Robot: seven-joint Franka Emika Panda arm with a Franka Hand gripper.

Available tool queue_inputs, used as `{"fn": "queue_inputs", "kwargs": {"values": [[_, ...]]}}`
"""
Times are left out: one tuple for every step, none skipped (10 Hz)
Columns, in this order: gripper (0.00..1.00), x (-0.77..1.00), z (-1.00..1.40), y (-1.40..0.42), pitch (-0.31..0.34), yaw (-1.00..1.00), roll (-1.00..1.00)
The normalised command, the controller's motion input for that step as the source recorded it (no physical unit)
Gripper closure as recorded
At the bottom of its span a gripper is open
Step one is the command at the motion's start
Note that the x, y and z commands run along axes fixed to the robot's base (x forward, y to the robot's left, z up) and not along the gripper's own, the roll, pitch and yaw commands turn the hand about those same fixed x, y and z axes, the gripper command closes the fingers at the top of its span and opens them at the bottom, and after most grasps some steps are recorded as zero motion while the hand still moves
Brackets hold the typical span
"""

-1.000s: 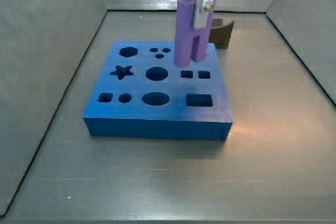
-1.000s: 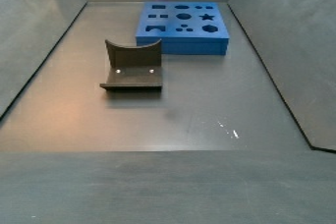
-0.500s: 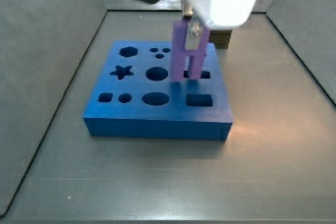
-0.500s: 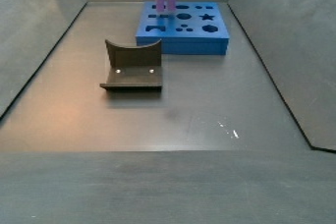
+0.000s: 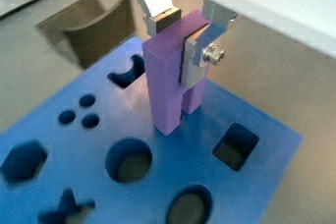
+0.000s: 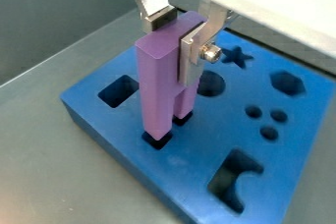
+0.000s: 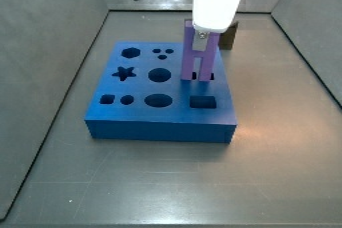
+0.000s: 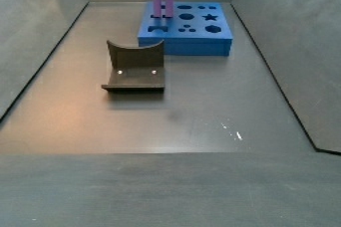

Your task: Insert the double-square object.

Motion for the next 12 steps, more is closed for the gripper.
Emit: {"fn": "queue_inputs", "kwargs": {"values": [[1.0, 0.0, -0.07, 0.02, 0.009, 0.0, 0.0], [1.0, 0.0, -0.31, 0.0, 0.0, 0.13, 0.0], [1.0, 0.0, -0.41, 0.01, 0.0, 0.5, 0.04], [1.0, 0.0, -0.39, 0.06, 0.0, 0.51, 0.09], [1.0, -0.03, -0.42, 0.05, -0.01, 0.49, 0.08], [1.0, -0.12, -0.38, 0.07, -0.004, 0.27, 0.09], [1.0, -0.11, -0.37, 0.04, 0.0, 0.04, 0.0], [1.0, 0.0, -0.37, 0.0, 0.0, -0.01, 0.0], [1.0, 0.0, -0.38, 0.0, 0.0, -0.05, -0.02], [1.0, 0.1, -0.36, 0.0, 0.0, -0.1, -0.06], [1.0, 0.11, -0.37, 0.0, 0.0, -0.09, -0.06], [1.0, 0.14, -0.36, 0.0, 0.019, -0.07, -0.03]]}}
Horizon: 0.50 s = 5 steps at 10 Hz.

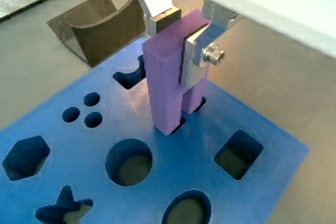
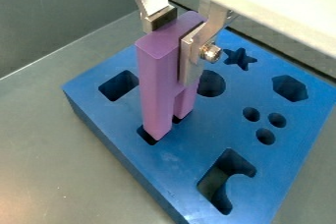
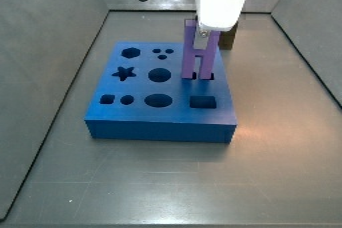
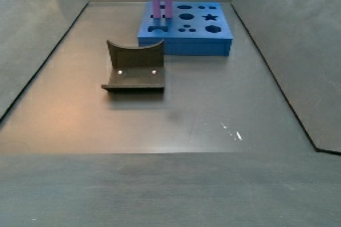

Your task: Insert the double-square object.

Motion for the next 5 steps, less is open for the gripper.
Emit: {"fn": "queue_inputs", "kwargs": {"values": [[1.0, 0.13, -0.39, 0.0, 0.019, -0.05, -0.03], [1.0, 0.16, -0.45, 0.0, 0.004, 0.0, -0.03], [1.0, 0.09, -0.47, 0.0, 0.0, 0.0, -0.02], [1.0, -0.09, -0.58, 0.0, 0.0, 0.0, 0.02], [1.0, 0.0, -0.57, 0.0, 0.0, 0.0, 0.01]]}}
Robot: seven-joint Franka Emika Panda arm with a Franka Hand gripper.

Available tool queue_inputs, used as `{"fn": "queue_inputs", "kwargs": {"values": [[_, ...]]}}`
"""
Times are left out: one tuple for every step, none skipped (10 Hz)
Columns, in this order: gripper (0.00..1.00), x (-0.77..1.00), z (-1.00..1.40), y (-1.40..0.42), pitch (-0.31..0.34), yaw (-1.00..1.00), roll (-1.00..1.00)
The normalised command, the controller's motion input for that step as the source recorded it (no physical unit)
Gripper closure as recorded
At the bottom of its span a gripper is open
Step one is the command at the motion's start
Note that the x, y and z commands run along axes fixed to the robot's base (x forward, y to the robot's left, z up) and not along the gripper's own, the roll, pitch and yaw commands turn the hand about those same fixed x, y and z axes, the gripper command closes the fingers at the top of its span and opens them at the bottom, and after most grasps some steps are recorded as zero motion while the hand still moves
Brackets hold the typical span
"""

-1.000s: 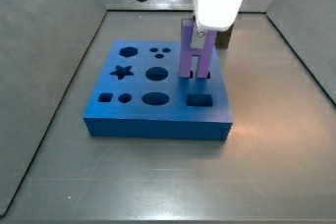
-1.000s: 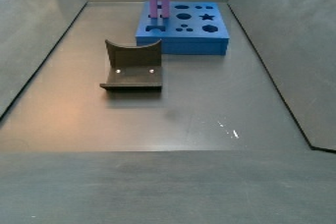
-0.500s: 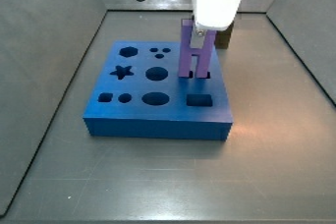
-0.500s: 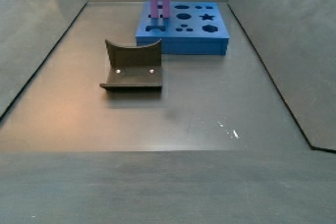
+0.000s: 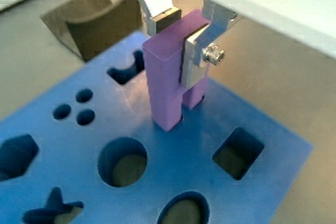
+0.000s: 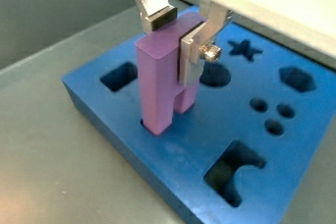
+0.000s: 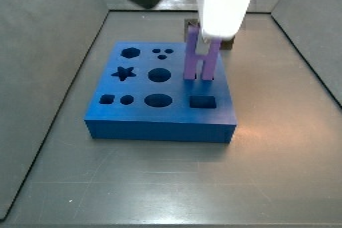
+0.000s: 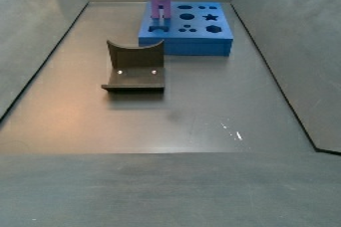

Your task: Insert the double-square object.

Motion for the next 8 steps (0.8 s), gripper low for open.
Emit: {"fn": "queue_inputs", "kwargs": {"values": [[1.0, 0.03, -0.51, 0.0, 0.0, 0.0, 0.0], [1.0, -0.18, -0.52, 0.06, 0.0, 0.0, 0.07], [1.0, -0.44, -0.39, 0.1, -0.009, 0.05, 0.17], [1.0, -0.33, -0.27, 0.04, 0.0, 0.0, 0.22], [1.0, -0.21, -0.21, 0.06, 0.0, 0.0, 0.06], [1.0, -0.2, -0.01, 0.0, -0.024, 0.0, 0.0], [1.0, 0.0, 0.0, 0.0, -0.029, 0.0, 0.0], [1.0, 0.0, 0.0, 0.0, 0.0, 0.0, 0.0]]}}
